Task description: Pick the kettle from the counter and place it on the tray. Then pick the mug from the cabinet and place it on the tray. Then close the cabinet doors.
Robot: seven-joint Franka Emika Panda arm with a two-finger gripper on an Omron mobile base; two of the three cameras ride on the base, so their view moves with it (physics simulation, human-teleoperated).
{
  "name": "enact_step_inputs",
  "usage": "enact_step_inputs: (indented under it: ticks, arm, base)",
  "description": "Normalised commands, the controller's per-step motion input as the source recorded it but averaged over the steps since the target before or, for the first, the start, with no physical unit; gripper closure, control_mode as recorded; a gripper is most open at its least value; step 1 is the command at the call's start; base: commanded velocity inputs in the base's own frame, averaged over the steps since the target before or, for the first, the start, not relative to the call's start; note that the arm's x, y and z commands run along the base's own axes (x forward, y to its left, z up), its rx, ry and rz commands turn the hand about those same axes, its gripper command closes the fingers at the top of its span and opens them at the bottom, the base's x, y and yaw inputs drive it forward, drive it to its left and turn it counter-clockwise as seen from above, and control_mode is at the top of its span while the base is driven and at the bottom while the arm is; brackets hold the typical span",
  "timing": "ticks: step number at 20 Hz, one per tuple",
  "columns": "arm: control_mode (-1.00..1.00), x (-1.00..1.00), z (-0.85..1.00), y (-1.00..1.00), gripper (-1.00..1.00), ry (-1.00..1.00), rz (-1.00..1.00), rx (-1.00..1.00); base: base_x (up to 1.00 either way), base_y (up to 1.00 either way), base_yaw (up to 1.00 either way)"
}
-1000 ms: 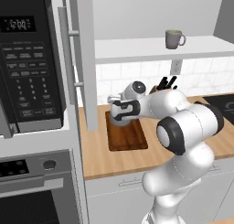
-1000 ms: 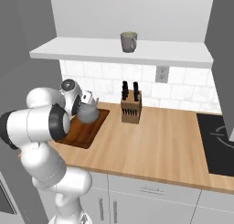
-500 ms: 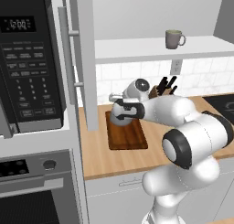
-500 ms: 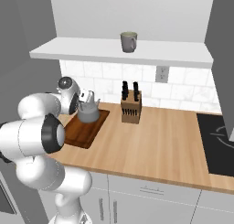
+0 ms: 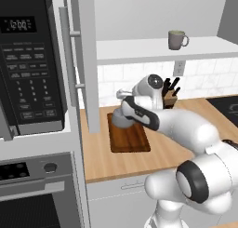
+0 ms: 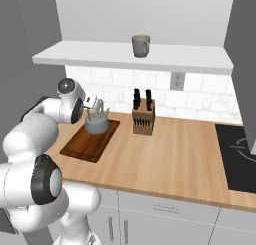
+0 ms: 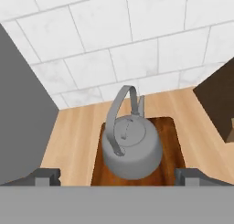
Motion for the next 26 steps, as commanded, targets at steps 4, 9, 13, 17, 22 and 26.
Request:
enact_step_inputs:
  ticks: [4,9,13,17,22,26]
  arm:
    - [-1.0,-0.43,0.54,-0.33,-1.0,-0.04,0.01,0.0]
    - [-1.0,-0.44,0.54,-0.37,-1.0,-0.1,0.06,0.0]
    - [-1.0,-0.45,0.48,-0.38,-1.0,-0.04,0.03,0.0]
    - [-1.0,-0.45,0.44,-0.39,-1.0,0.0,0.0,0.0]
    - [-1.0,-0.4,0.43,-0.44,-1.0,0.0,0.0,0.0]
    - [-1.0,-0.42,0.4,-0.47,-1.0,0.0,0.0,0.0]
  base:
    - [0.0,0.0,0.0]
    - [0.0,0.0,0.0]
    - [0.0,0.0,0.0]
    - [0.0,0.0,0.0]
    - [0.0,0.0,0.0]
    - [0.0,0.0,0.0]
